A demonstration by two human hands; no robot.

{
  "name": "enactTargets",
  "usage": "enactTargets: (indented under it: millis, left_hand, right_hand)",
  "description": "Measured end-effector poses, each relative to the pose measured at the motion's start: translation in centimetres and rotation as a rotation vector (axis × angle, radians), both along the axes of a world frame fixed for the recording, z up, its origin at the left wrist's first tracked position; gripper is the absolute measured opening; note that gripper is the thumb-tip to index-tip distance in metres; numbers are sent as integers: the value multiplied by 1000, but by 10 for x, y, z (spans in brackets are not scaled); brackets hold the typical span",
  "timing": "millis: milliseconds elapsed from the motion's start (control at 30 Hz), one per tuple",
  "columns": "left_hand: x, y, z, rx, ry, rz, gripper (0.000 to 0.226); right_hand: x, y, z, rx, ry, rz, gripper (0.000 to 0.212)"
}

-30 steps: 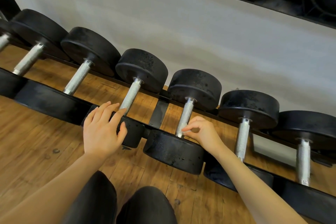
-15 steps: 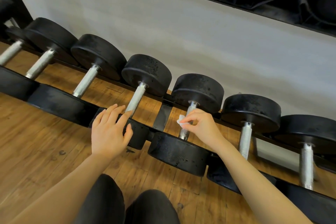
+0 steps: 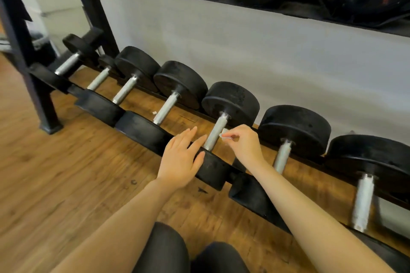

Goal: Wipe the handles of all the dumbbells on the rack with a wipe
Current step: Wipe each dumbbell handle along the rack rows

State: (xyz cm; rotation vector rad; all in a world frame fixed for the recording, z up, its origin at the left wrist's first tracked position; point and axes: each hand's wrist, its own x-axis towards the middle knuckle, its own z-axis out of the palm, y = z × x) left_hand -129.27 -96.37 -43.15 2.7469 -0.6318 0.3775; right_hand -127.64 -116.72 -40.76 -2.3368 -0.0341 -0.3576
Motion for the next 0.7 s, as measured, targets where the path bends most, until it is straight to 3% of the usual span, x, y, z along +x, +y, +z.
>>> enactTargets:
  millis: [267,433,700]
  left_hand:
    - [55,80,15,146,-74,42,53]
    - [73,93,1,140,-109,116,42]
    - [78,89,-24,236,-202,181,45]
  right_hand:
    - [46,36,-32,204,-19,-286,19]
    - [58,37,-36,273,-129,-367,17]
    - [61,38,-50,162,-203,-399,16]
